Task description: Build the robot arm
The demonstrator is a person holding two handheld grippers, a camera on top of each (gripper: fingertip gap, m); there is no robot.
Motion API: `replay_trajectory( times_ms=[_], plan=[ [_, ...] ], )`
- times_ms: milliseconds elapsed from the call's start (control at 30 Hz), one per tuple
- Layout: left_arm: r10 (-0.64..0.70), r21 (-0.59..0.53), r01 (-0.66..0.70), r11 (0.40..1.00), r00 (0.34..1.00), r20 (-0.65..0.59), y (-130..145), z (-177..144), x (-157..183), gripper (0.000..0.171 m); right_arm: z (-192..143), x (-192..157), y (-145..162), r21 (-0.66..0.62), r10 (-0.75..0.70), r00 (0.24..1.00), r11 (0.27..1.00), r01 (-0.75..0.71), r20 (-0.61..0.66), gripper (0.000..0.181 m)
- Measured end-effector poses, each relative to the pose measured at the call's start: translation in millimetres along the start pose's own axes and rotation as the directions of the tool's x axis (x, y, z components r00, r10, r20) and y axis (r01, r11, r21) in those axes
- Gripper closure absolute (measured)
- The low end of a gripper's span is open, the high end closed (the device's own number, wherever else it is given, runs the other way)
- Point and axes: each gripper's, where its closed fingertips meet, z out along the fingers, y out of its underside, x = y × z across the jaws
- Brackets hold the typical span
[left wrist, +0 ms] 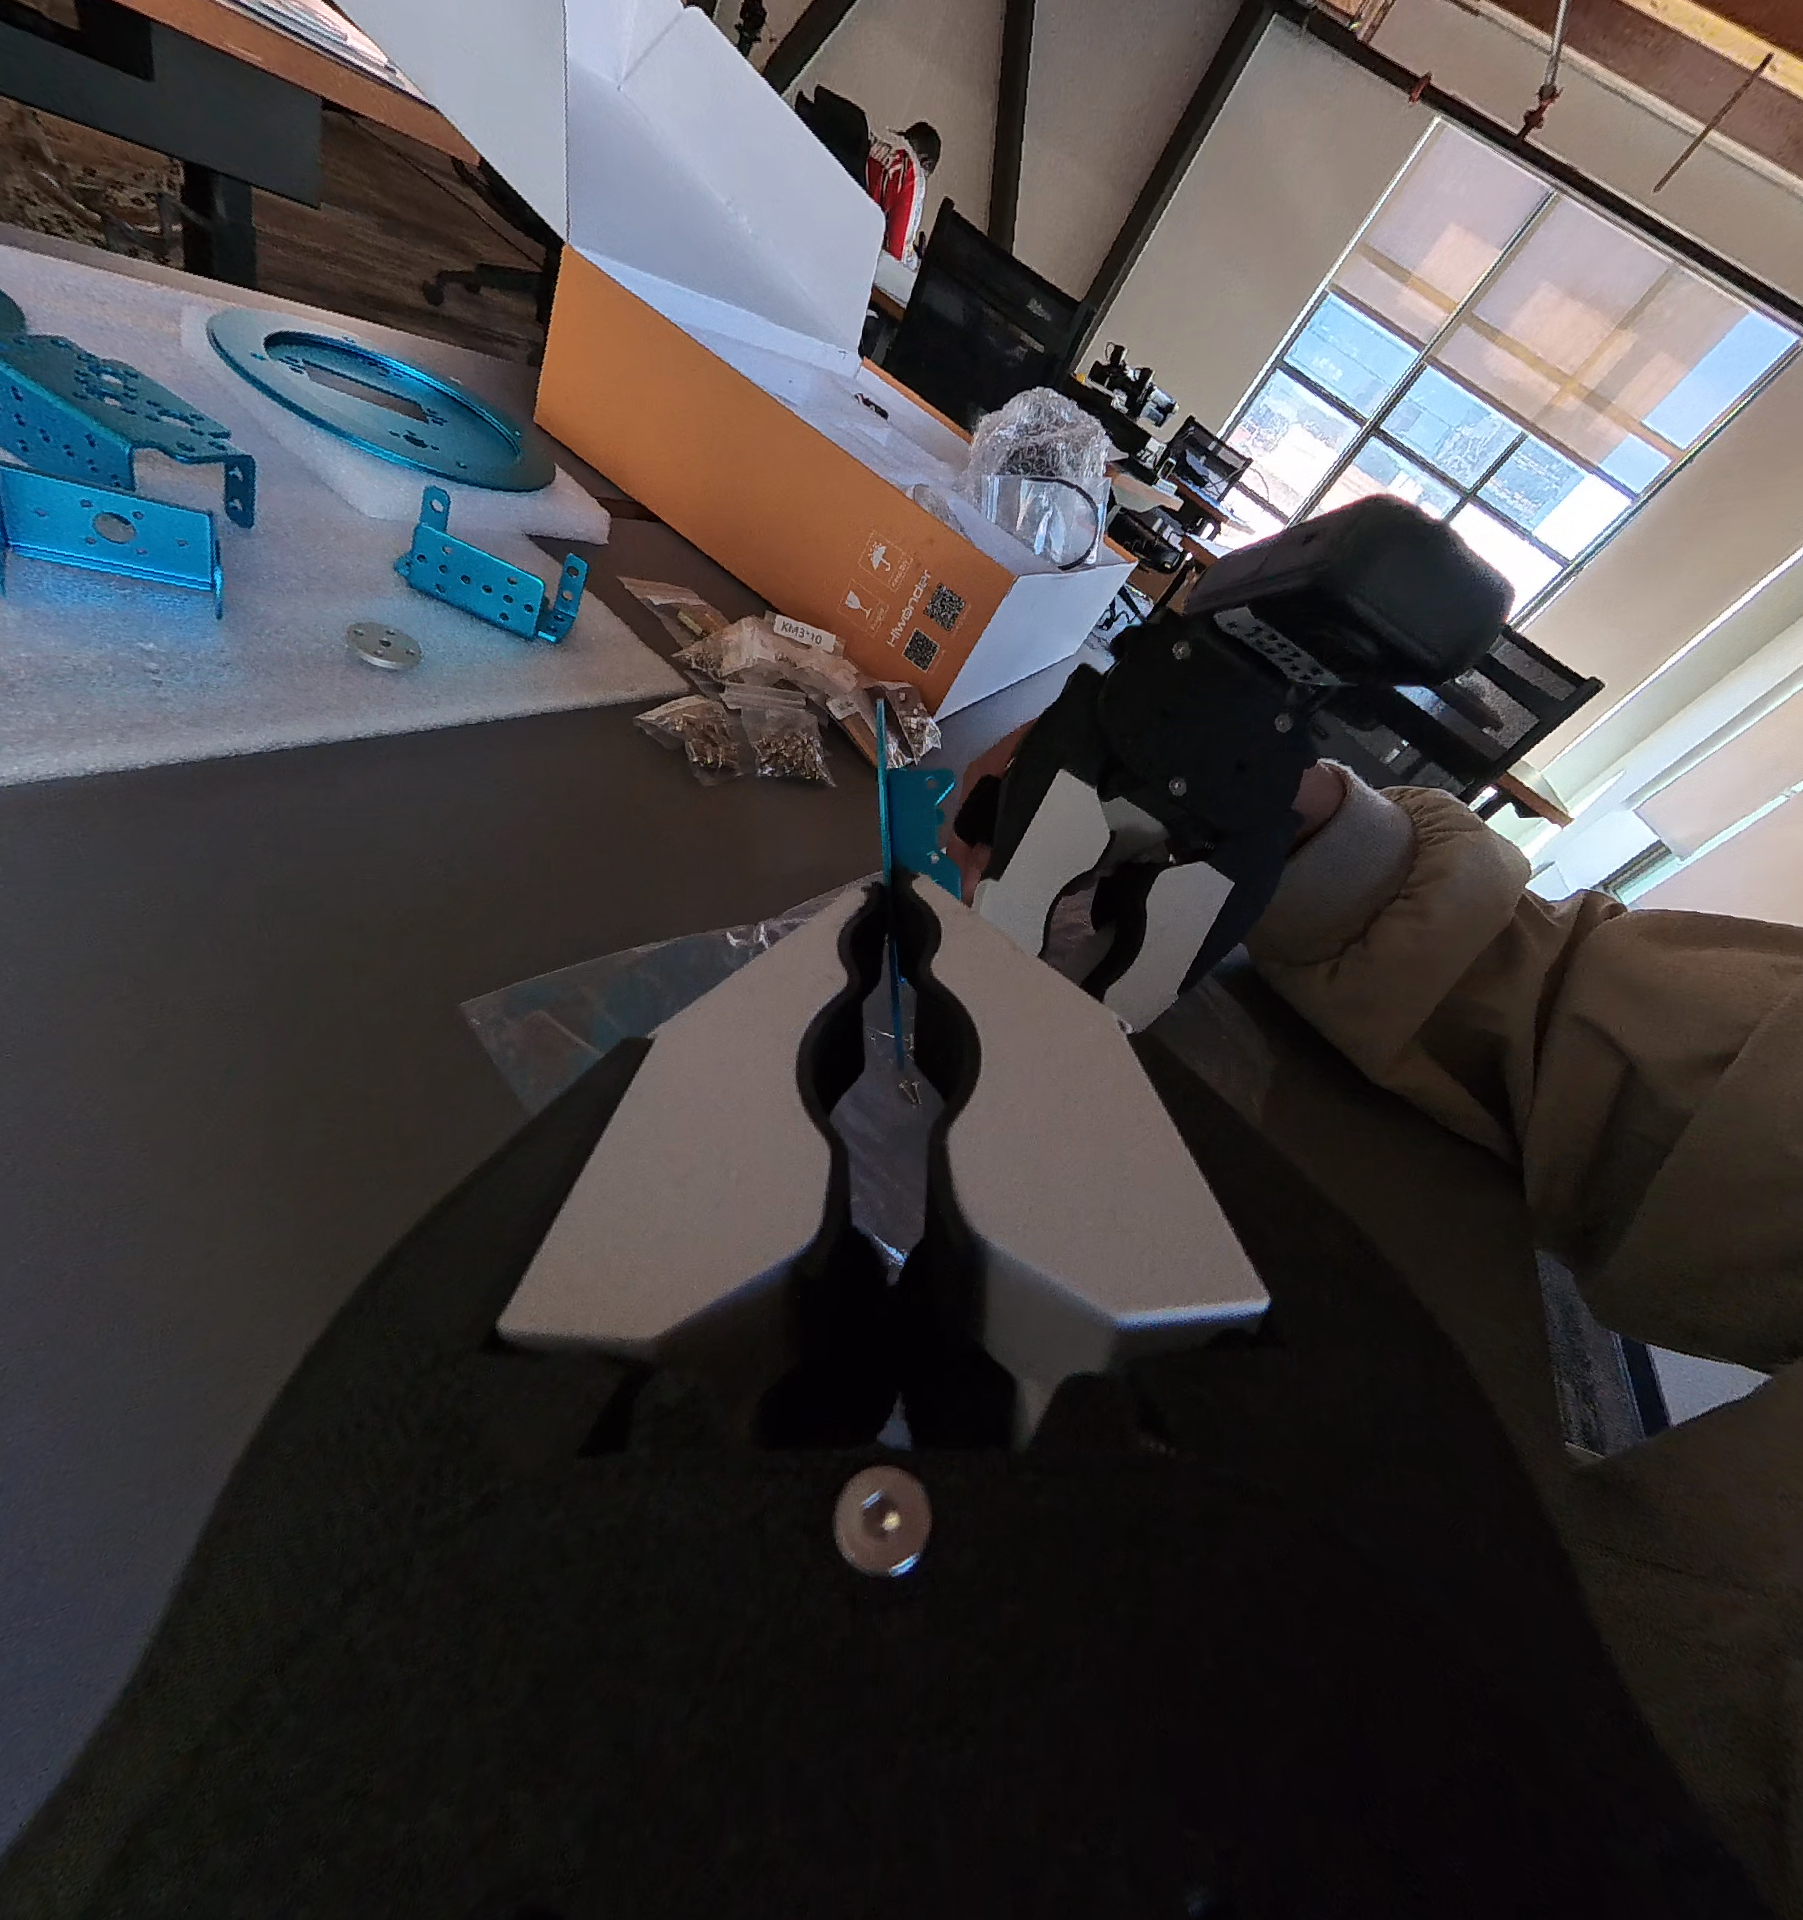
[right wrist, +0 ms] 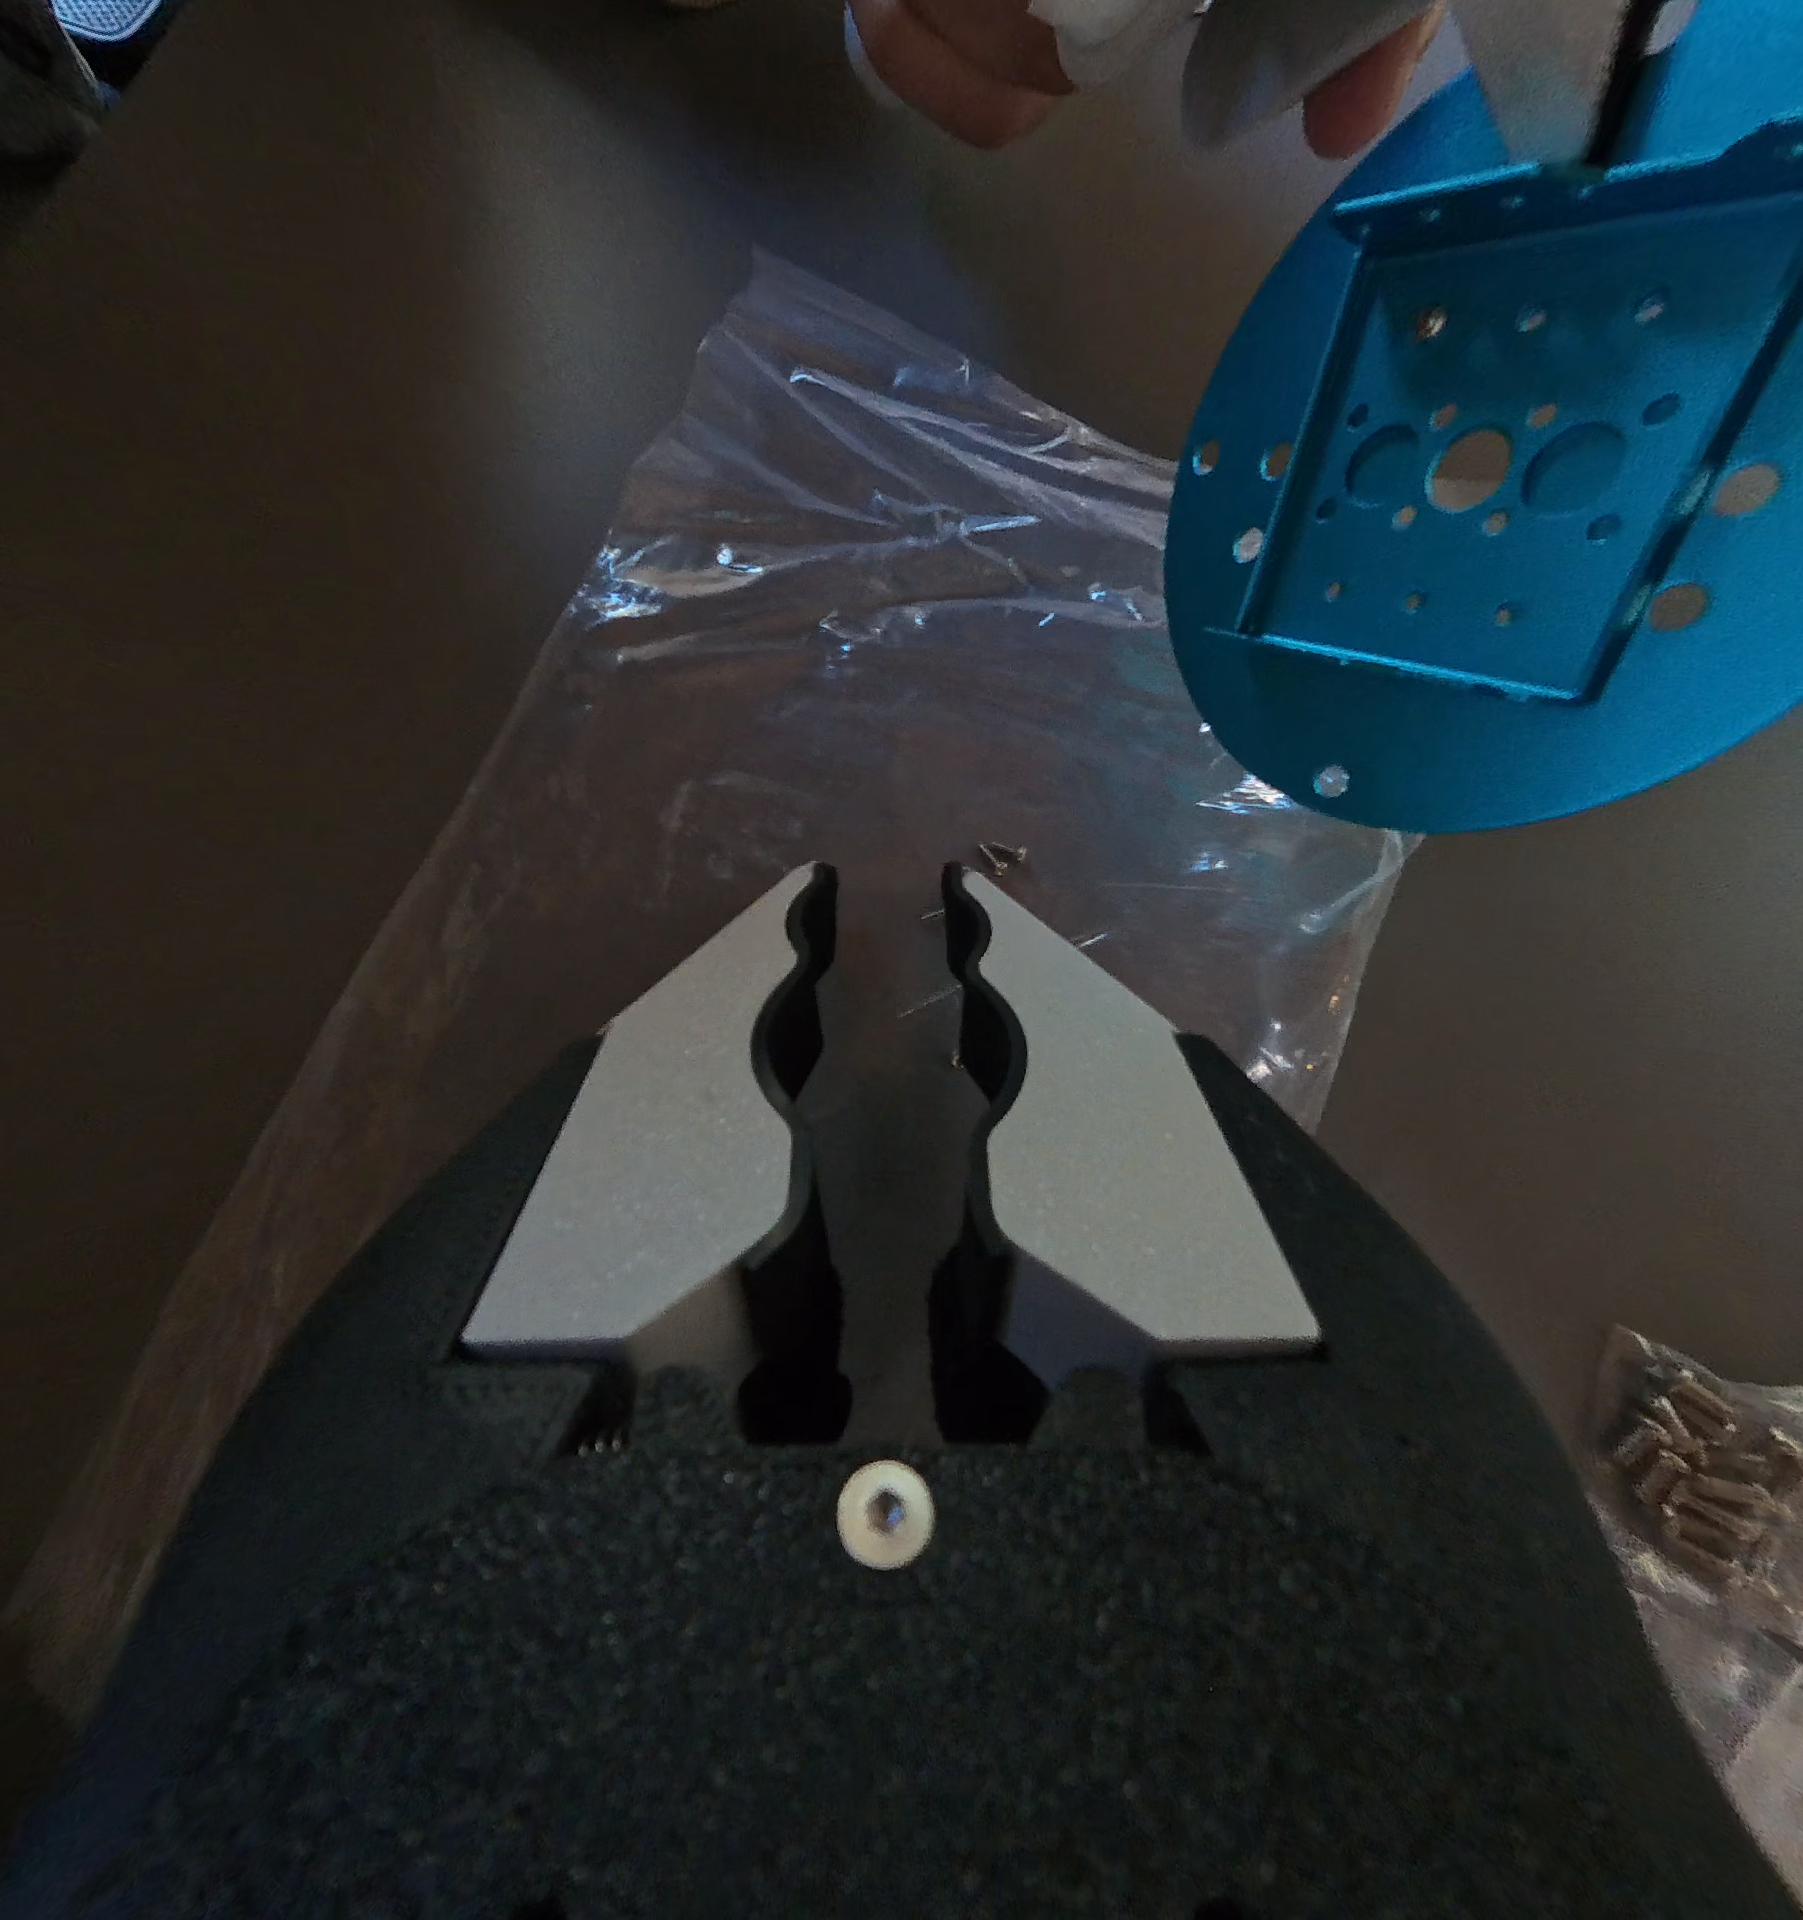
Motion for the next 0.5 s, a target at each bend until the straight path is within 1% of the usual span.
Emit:
replay_trajectory(
  times_ms=[167, 367, 500],
  plan=[
    [-0.005, -0.003, 0.005, 1.000, 1.000, -0.001, 1, 1, -1, 0.171, 1, 2, 4, -0.017, 0.003, 1.000, 1.000, -0.003, -0.004, 0.161],
    [-0.006, -0.005, 0.006, 1.000, 1.000, -0.001, 1, 1, -1, 0.171, -9, 2, 11, -0.041, 0.044, 0.999, 0.998, -0.044, 0.007, 0.165],
    [-0.005, -0.005, 0.005, 1.000, 1.000, -0.002, 1, 1, 0, 0.171, -11, 5, 13, -0.049, 0.005, 1.000, 0.999, -0.006, -0.022, 0.167]
  ],
)
